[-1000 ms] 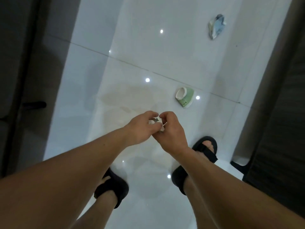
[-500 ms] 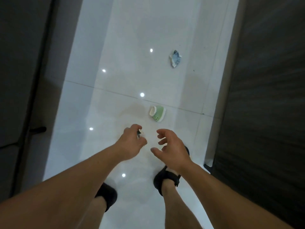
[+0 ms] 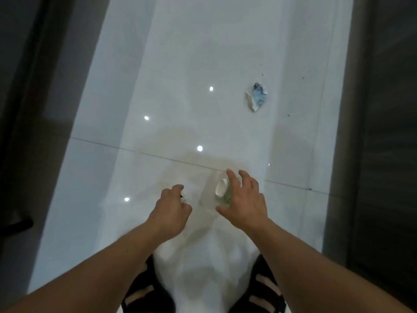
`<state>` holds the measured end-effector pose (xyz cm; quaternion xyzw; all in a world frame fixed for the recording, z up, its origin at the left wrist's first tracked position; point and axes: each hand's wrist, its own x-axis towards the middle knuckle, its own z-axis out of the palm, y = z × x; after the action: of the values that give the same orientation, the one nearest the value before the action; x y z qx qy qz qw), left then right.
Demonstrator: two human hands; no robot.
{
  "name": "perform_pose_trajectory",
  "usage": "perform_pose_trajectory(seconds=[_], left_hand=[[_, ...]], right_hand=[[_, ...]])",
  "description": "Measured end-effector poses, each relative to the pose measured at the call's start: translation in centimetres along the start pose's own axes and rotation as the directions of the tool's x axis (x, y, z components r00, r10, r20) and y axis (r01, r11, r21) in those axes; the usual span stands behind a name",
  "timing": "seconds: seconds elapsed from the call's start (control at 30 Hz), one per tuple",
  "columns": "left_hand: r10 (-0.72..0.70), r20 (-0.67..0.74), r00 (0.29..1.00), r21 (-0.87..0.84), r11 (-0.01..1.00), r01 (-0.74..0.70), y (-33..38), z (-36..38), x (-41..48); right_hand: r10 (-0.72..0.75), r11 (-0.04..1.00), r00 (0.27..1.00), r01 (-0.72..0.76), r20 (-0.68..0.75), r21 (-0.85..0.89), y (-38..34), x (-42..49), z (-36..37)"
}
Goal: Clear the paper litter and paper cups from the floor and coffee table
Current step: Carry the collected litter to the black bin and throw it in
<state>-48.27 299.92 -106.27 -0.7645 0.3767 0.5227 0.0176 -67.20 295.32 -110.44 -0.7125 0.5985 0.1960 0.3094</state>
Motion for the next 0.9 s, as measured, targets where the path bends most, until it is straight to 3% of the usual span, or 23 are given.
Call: perform_pose_trajectory(seconds=[0.17, 0.3, 0.53, 0.77, 0.9], left_hand=[[0.072, 0.004, 0.997, 0.023, 0.997, -0.072, -1.1, -0.7, 3.3], [0.075, 0.027, 0.997, 0.067, 0.995, -0.076, 0.4, -3.0, 1.3], [0.123, 0.139, 0.983, 0.155, 0.977, -0.144, 9.7, -10.3, -12.4], [0.327, 0.166, 0.930, 0.267, 0.893, -0.361, 23.2, -17.9, -29.7], [0.435, 0.232, 0.870, 0.326, 0.808, -0.491, 28.8, -19.0, -39.0]], right_hand=[[-0.029, 0.988, 1.000, 0.031, 0.011, -0.149, -0.7, 2.3, 3.3], [0.025, 0.997, 0.999, -0.023, 0.024, -0.079, -1.4, -0.1, -0.1], [0.030, 0.999, 0.999, -0.030, 0.017, 0.014, -3.4, -12.9, -15.9], [0.151, 0.975, 0.984, -0.131, -0.100, 0.178, -4.4, -29.4, -33.1], [0.268, 0.940, 0.952, -0.225, -0.146, 0.256, -4.2, -38.8, -39.1]])
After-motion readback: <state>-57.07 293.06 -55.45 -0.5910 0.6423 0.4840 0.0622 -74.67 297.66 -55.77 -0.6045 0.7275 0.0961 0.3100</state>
